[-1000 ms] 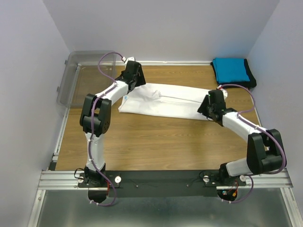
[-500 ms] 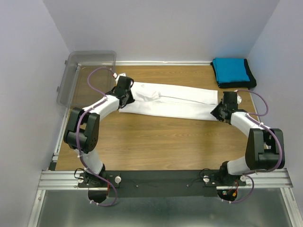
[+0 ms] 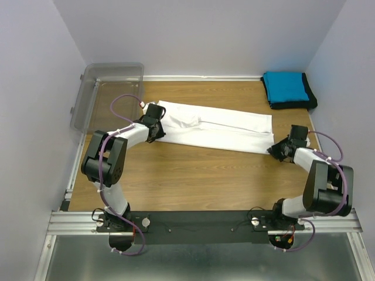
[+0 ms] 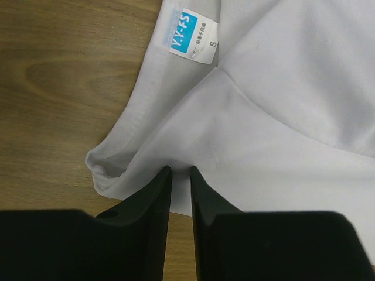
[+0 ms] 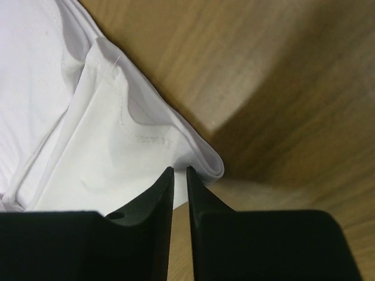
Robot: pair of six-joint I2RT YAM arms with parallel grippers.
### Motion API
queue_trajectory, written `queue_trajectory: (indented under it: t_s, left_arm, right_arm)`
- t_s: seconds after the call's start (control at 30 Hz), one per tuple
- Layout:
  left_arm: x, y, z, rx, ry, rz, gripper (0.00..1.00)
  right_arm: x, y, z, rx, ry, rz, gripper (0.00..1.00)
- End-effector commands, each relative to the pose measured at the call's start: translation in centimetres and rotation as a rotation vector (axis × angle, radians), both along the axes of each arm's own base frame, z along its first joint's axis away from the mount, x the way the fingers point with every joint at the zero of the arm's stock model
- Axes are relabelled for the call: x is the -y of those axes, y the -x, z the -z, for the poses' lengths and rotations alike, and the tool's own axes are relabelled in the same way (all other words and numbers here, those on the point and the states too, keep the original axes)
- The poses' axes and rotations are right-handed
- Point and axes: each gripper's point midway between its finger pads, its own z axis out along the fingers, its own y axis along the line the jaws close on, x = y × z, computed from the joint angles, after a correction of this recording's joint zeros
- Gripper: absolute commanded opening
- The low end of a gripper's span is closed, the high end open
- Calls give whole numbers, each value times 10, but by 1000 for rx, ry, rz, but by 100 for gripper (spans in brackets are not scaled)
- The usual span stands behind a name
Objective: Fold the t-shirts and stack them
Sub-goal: Fold the tshirt
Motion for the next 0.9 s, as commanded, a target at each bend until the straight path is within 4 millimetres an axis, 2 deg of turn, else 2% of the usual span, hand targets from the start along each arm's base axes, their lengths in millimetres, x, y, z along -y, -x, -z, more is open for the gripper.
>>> queue_trajectory:
  t_s: [0.0,0.07,0.13,0.23,0.27,0.3,0.33,0.37,0.47,0.5,0.53,0.6,0.67,0.73,0.87]
  left_arm:
    - [-21,31,28,-111,-57,-51,27]
    - [-25,31,28,-114,-68,-57,28]
    - [-24,26,21,-101,-69,-55,33]
    - [-13,10,-3,-39,-54,-18,49]
    - [-2,2,-18,-3,-43,4,53]
    - [3,1,-25,4,-44,17,60]
    - [9,-2,-32,18,-38,24,63]
    - [20,-7,-46,47,-23,39,65]
    - [35,-12,-68,90,16,43,66]
    - [45,-10,-71,95,24,59,66]
    - [49,-11,-73,101,33,59,65]
    - [61,-10,-68,89,42,77,62]
    - [68,-11,-61,73,63,69,60]
    - [73,-14,-44,45,67,67,58]
    - [78,-25,-29,24,56,61,57]
  right_arm:
    - [-12,78,36,-257,-73,65,24]
    - [-12,76,25,-215,-64,58,26]
    - [-11,68,12,-163,-31,-20,29]
    - [-9,48,-14,-109,34,-117,31]
    - [-8,43,-22,-95,70,-139,32]
    - [-16,29,-38,-53,119,-210,35]
    - [-21,21,-46,-34,150,-247,36]
    - [-37,16,-49,-31,184,-322,37]
    - [-64,-7,-66,11,251,-488,43]
    - [-81,-7,-55,-22,258,-565,43]
    - [-87,-13,-57,-15,278,-613,43]
    - [-100,-11,-42,-63,321,-701,43]
    - [-107,-14,-37,-81,363,-743,44]
    - [-116,-11,-24,-120,367,-794,44]
    - [-119,0,-3,-195,368,-827,44]
